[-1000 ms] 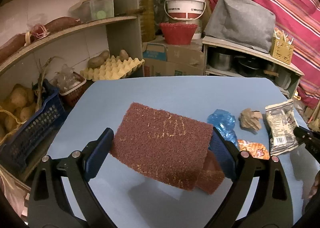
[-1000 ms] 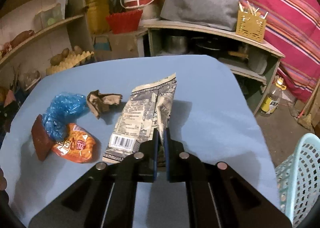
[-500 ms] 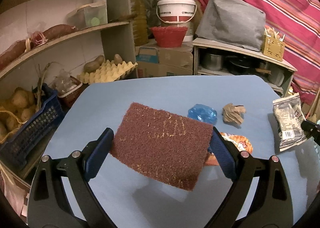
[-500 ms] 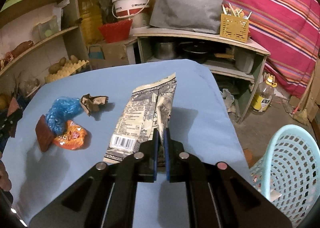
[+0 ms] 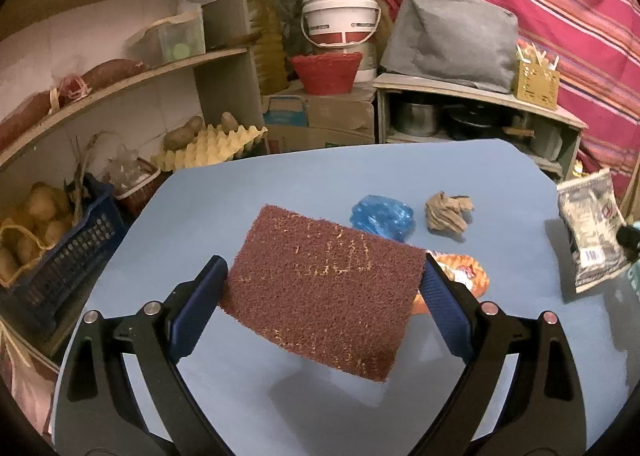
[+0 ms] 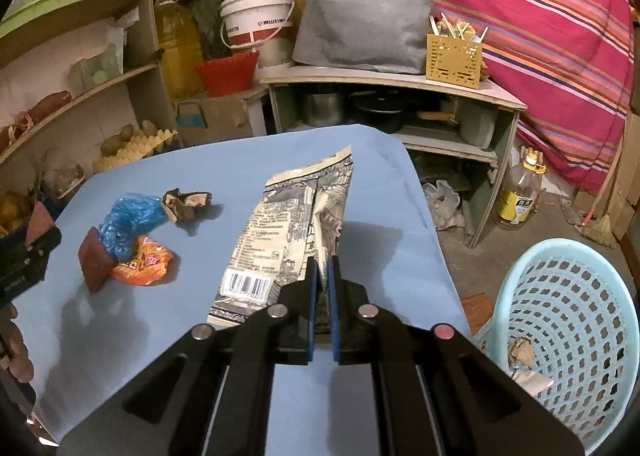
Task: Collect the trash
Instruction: 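Carry the scouring pad and silver bag over the blue basket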
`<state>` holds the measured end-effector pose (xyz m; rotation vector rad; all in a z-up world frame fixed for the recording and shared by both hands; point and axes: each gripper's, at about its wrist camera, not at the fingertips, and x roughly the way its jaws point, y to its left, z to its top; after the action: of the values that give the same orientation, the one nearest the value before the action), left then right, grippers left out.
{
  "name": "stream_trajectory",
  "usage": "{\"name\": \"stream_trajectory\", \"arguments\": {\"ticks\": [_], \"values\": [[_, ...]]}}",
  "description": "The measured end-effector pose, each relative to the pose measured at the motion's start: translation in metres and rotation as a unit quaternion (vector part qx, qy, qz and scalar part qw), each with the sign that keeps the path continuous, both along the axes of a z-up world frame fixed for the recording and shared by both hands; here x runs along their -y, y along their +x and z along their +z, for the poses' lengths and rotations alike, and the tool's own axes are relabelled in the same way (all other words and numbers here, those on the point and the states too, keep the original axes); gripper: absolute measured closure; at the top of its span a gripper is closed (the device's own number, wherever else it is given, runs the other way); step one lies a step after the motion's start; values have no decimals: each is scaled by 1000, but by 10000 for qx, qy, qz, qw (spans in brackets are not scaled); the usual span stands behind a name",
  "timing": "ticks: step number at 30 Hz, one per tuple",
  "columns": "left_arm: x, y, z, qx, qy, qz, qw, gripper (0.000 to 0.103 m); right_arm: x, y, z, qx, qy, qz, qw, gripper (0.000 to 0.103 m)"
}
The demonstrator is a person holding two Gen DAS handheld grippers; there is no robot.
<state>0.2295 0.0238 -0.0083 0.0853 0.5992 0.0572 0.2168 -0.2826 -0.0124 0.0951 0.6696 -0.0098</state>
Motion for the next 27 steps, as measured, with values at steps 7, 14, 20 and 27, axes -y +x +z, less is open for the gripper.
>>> {"name": "stream_trajectory", "arguments": {"ticks": [7, 14, 20, 27], "values": [[23, -14, 8, 27, 79, -191, 9998, 11, 18, -15, 9, 166, 129, -35, 9998, 97], [53, -26, 22, 155, -30, -330, 9993, 11, 46, -36, 15, 279, 232, -155, 9992, 97], [87, -31, 16, 87, -119, -491, 9987, 11, 76, -54, 20, 360, 283, -281, 9986, 97], [133, -40, 10, 49, -220, -681, 9974, 11, 119, -75, 19, 381, 344, -611, 9968, 97]]}}
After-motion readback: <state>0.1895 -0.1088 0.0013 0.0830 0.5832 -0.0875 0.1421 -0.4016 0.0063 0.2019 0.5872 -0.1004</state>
